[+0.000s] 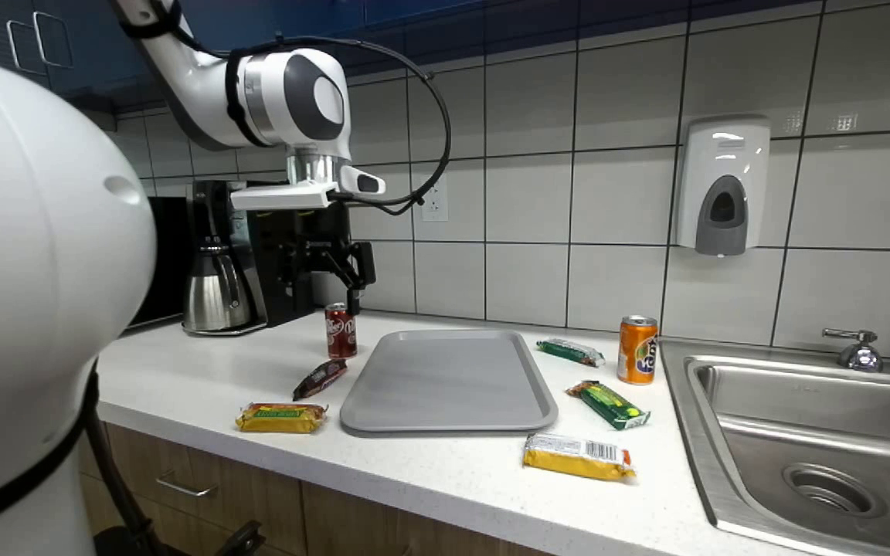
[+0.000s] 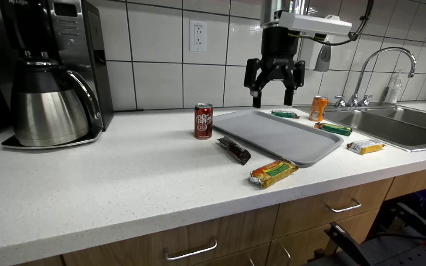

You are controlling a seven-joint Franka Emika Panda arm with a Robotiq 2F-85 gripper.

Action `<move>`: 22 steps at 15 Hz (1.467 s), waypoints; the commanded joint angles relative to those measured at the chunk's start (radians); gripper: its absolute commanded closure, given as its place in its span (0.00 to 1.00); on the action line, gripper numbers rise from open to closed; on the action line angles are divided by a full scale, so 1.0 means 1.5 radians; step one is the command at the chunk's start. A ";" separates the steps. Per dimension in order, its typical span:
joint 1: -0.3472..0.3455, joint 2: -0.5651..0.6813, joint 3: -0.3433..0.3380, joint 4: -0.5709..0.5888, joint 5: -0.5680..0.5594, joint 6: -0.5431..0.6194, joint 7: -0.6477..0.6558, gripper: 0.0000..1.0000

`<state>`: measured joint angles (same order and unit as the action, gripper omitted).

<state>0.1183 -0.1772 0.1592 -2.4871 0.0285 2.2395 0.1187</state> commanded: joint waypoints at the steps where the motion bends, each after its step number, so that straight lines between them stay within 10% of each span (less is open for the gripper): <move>1: 0.009 0.054 0.014 0.039 -0.020 0.017 0.049 0.00; 22: 0.067 0.251 0.016 0.128 -0.026 0.101 0.129 0.00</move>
<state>0.2014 0.1585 0.1881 -2.3276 -0.0048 2.3815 0.2766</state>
